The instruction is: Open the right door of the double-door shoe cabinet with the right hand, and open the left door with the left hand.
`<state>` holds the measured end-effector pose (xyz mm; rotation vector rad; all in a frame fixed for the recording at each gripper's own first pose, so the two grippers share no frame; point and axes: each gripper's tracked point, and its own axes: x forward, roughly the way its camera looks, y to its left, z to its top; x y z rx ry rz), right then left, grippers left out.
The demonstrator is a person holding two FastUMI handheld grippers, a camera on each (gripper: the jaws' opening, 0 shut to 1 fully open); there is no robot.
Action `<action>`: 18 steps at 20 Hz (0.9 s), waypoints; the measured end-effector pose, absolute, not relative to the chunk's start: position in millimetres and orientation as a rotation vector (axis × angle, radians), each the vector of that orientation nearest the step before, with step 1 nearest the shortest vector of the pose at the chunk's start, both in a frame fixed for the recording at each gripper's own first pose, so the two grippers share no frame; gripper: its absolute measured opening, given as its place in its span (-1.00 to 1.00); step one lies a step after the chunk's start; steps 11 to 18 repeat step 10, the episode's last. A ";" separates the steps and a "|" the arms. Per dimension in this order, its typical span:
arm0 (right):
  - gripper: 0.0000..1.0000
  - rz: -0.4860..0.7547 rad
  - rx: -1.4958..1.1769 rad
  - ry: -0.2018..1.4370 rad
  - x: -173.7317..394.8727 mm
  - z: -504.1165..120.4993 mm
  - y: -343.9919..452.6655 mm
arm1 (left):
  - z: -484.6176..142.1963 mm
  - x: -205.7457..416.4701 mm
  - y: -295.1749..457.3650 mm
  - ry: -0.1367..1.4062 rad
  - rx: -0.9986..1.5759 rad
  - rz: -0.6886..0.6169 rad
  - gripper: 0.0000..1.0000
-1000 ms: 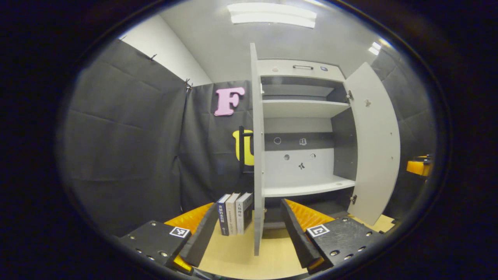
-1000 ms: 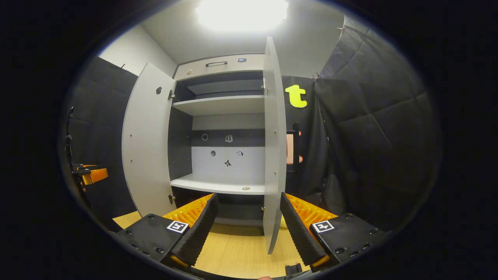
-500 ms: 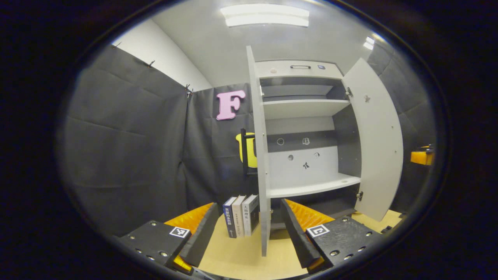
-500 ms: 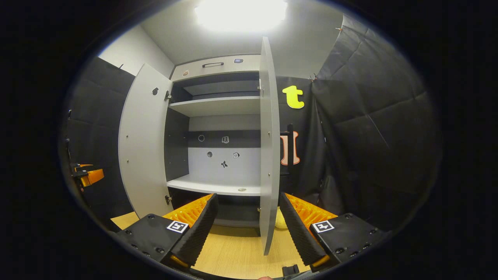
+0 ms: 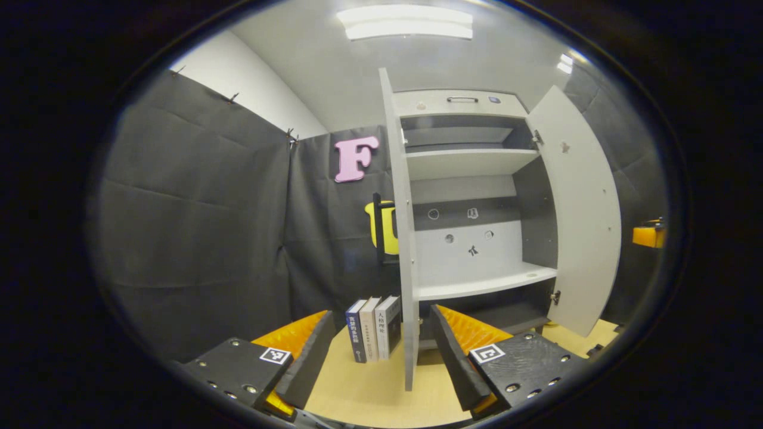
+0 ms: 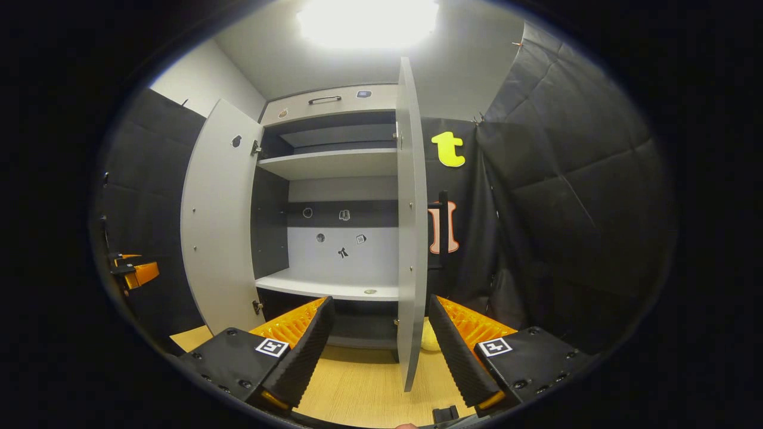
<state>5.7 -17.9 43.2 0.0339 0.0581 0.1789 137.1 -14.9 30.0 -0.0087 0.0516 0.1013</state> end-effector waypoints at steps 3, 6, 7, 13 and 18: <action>0.98 0.176 0.039 0.054 5.5 43.8 -19.1 | 30.3 137.2 -15.3 0.051 -0.009 0.103 0.84; 0.99 0.170 0.045 0.057 5.2 42.6 -20.6 | 29.6 137.4 -15.5 0.050 -0.007 0.100 0.84; 0.99 0.168 0.046 0.058 5.7 42.0 -20.9 | 29.1 136.7 -16.8 0.051 -0.008 0.099 0.84; 0.98 0.164 0.048 0.056 6.0 42.7 -20.9 | 29.1 135.5 -15.1 0.051 -0.012 0.102 0.84; 0.98 0.164 0.048 0.056 6.0 42.7 -20.9 | 29.1 135.5 -15.1 0.051 -0.012 0.102 0.84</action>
